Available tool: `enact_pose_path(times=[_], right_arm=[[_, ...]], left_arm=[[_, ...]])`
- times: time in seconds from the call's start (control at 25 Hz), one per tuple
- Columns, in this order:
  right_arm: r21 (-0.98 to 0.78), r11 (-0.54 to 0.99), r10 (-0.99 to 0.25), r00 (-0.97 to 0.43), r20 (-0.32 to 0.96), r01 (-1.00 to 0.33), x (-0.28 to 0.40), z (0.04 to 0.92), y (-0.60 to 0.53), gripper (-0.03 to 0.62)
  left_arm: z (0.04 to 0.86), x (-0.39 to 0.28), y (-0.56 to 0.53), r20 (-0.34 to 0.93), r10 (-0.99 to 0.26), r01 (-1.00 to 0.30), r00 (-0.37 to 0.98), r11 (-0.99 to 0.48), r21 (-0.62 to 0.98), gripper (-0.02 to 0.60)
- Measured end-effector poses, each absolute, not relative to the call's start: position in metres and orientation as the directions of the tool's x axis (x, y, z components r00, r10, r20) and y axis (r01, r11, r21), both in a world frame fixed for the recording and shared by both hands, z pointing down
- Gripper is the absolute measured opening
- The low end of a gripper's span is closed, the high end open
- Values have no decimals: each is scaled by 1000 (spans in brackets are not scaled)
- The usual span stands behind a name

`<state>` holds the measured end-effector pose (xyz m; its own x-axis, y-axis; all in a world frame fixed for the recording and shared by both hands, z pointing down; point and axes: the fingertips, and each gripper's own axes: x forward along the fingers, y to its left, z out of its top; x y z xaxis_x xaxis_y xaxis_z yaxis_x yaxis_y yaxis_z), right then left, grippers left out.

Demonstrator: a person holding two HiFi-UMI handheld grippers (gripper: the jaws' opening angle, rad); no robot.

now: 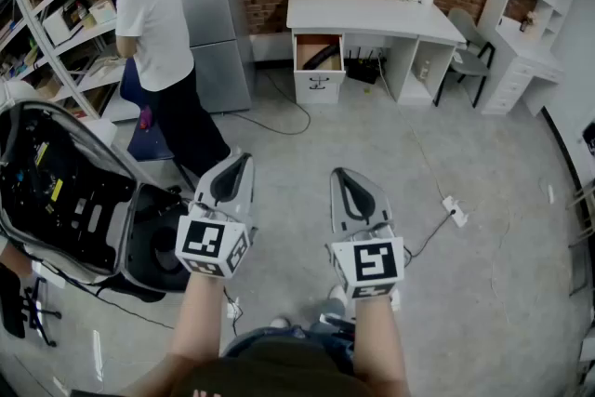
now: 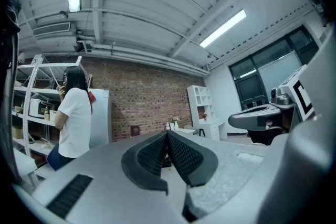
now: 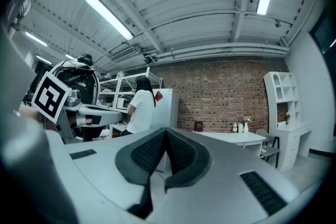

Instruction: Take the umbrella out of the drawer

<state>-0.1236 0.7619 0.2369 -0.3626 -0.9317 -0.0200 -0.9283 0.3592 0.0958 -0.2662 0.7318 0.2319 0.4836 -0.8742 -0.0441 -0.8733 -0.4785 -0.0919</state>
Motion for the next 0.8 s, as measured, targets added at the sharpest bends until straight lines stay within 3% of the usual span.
enact_pose_path(times=[0.4, 0.8], right_arm=[[134, 285, -956, -292, -32, -949, -128, 238, 761, -8], [139, 381, -924, -383, 15, -914, -75, 255, 621, -8]], left_arm=[[236, -279, 724, -68, -855, -857, 514, -511, -64, -3], [253, -220, 584, -47, -884, -885, 464, -463, -44, -3]])
